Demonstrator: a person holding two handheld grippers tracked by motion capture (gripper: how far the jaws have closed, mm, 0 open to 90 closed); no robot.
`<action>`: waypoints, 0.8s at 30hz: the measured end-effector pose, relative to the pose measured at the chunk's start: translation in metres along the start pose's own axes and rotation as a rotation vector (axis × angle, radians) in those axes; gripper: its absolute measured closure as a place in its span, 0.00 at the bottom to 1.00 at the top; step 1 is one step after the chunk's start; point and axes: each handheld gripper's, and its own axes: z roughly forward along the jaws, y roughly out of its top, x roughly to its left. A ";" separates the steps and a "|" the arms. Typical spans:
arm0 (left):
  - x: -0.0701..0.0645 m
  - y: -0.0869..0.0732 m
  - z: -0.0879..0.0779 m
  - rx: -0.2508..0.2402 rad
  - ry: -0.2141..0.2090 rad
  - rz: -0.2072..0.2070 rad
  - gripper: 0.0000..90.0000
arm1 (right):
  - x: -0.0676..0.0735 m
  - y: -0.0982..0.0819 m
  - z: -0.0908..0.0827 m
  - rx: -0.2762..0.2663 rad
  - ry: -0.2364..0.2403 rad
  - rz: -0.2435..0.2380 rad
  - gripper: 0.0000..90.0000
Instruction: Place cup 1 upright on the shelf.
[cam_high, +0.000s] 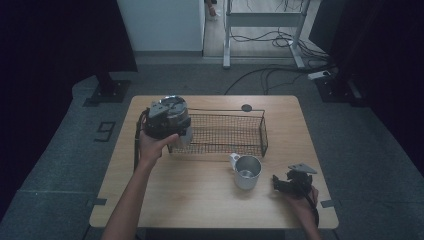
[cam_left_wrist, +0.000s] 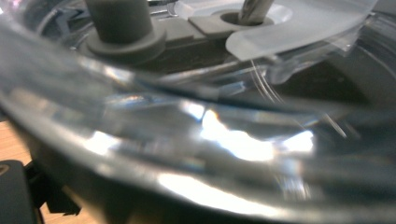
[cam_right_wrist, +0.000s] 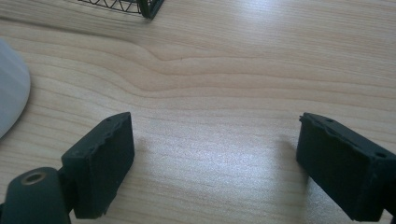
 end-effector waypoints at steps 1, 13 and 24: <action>0.000 0.000 0.000 0.000 0.000 0.000 0.05 | 0.000 0.000 0.000 0.000 0.000 0.000 0.12; 0.010 0.002 0.010 0.015 0.010 -0.028 0.05 | 0.000 0.000 0.000 0.000 -0.001 -0.001 0.13; 0.013 0.008 0.016 0.024 0.021 -0.025 0.05 | 0.000 0.000 0.000 0.000 -0.001 -0.001 0.13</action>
